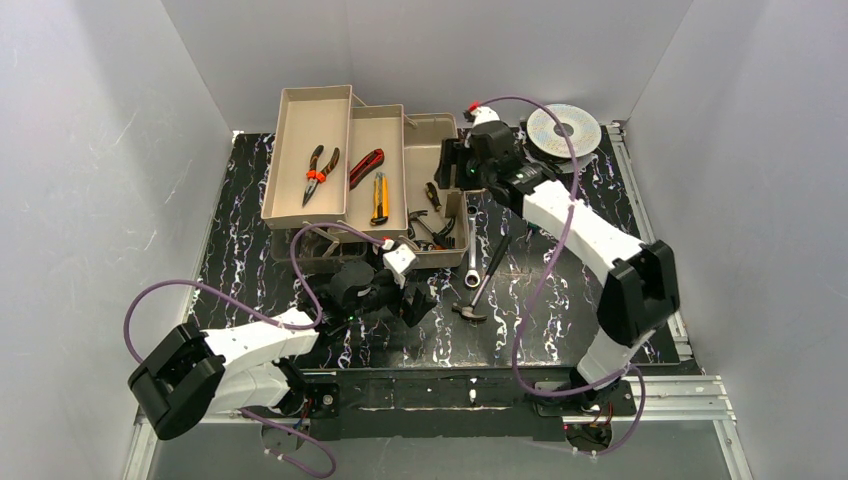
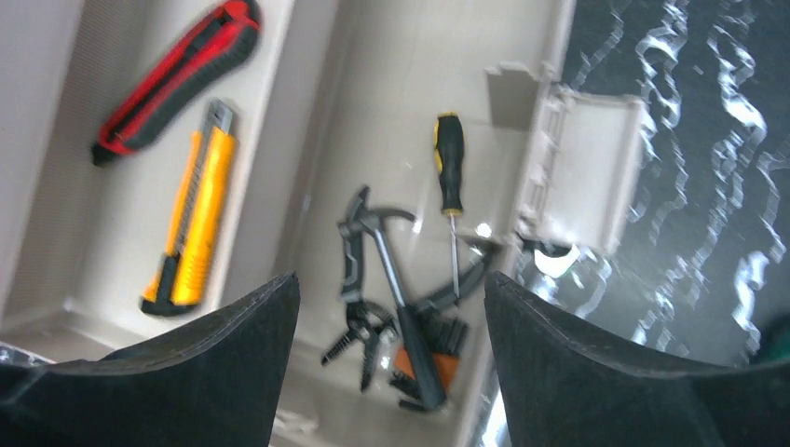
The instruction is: Pack the tool kit
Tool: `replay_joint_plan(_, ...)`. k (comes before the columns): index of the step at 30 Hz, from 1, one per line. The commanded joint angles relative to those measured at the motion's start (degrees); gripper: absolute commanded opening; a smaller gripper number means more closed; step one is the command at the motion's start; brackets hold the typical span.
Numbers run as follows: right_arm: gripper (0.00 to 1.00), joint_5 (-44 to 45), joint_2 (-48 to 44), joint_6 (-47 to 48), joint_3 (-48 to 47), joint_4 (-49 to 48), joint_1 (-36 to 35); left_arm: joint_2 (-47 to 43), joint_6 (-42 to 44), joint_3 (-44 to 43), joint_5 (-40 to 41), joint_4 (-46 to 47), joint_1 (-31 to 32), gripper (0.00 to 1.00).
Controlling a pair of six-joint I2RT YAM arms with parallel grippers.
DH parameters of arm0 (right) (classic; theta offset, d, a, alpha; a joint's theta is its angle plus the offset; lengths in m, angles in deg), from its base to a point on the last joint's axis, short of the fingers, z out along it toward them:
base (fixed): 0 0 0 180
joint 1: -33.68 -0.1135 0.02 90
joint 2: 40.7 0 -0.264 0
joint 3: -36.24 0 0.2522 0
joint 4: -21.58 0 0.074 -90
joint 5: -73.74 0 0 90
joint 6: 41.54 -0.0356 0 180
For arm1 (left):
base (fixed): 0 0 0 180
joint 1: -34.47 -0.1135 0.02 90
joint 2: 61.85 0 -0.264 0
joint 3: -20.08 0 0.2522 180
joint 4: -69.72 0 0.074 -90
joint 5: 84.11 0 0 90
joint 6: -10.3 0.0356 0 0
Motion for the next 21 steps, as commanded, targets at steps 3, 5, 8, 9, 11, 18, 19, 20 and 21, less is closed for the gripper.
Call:
replay_joint_plan(3, 0.79, 9.5, -13.8, 1.6, 13.9, -2.6, 0.6, 0.8, 0.4, -1.8, -1.6, -0.7, 0.4, 0.98)
replay_joint_plan(5, 0.78, 12.6, -17.8, 1.1, 18.1, -1.6, 1.0, 1.8, 0.2, -2.4, -2.1, -0.5, 0.4, 0.98)
replay_joint_plan(8, 0.77, 17.7, -21.3, -0.8, 23.1, 1.2, 2.0, 4.4, -0.3, -3.8, -2.0, -0.6, 1.1, 0.98)
replay_joint_plan(9, 0.77, 19.2, -22.0, -2.0, 24.1, 3.1, 2.7, 5.4, -0.1, -4.5, -1.8, -1.1, 1.6, 0.98)
replay_joint_plan(11, 0.77, 20.3, -22.5, -4.1, 24.9, 7.4, 5.2, 6.6, 0.5, -5.3, -1.6, -1.7, 2.6, 0.98)
replay_joint_plan(18, 0.75, 13.6, -17.8, -7.0, 23.8, 11.2, 17.2, 8.6, 2.4, -7.1, -4.4, -3.8, 4.4, 0.98)
replay_joint_plan(19, 0.75, 13.5, -15.8, -7.3, 22.4, 11.9, 18.0, 8.7, 2.5, -7.2, -4.6, -3.9, 4.6, 0.98)
replay_joint_plan(20, 0.74, 13.9, -13.3, -7.5, 20.8, 12.6, 18.5, 8.8, 2.7, -7.2, -4.7, -3.8, 4.8, 0.98)
replay_joint_plan(21, 0.74, 14.4, -11.0, -7.7, 19.1, 13.5, 18.7, 8.9, 2.8, -7.2, -4.8, -3.7, 5.0, 0.98)
